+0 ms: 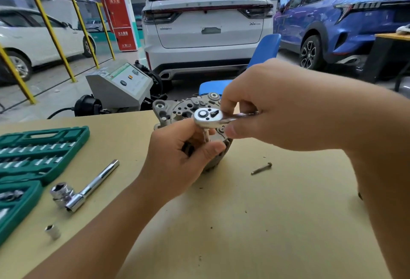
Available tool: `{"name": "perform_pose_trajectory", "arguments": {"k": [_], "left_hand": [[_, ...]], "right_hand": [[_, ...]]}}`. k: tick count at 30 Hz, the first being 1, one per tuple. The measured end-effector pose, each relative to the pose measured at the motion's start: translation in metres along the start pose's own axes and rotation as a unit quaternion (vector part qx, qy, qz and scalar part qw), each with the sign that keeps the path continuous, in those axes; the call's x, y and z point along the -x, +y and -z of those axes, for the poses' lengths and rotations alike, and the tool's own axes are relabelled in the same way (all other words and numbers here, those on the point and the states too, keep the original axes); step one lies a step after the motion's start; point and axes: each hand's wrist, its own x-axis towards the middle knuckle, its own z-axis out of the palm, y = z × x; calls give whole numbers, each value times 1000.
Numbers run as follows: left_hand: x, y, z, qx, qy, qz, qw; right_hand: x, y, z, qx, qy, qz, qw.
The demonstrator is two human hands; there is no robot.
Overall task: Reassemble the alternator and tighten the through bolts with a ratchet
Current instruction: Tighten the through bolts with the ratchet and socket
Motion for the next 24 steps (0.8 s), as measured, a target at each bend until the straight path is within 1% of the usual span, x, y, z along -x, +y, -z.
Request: {"name": "perform_pose_trajectory", "arguments": {"k": [3,9,12,15,18,22,24], "left_hand": [[-1,-1,0,-91,-37,-15,995],[-1,3,-2,-134,-30,-40,990],[-2,3,4,-121,-31,-35,992],[-3,4,8,-107,-55,-48,992],[-3,1,12,-99,-65,-57,991],[-5,0,14,-77,-65,-59,993],[-7,1,13,-56,-48,-65,995]], "right_hand": [[2,3,2,-2,4,-13,1000],[3,3,3,-47,-20,-24,998],[4,1,5,-72,-37,-28,996],[6,0,3,-112,-83,-55,989],[5,-3,1,-106,-121,-65,985],[4,-8,1,-115,-126,-46,984],[3,-8,-2,-105,-121,-24,987]]}}
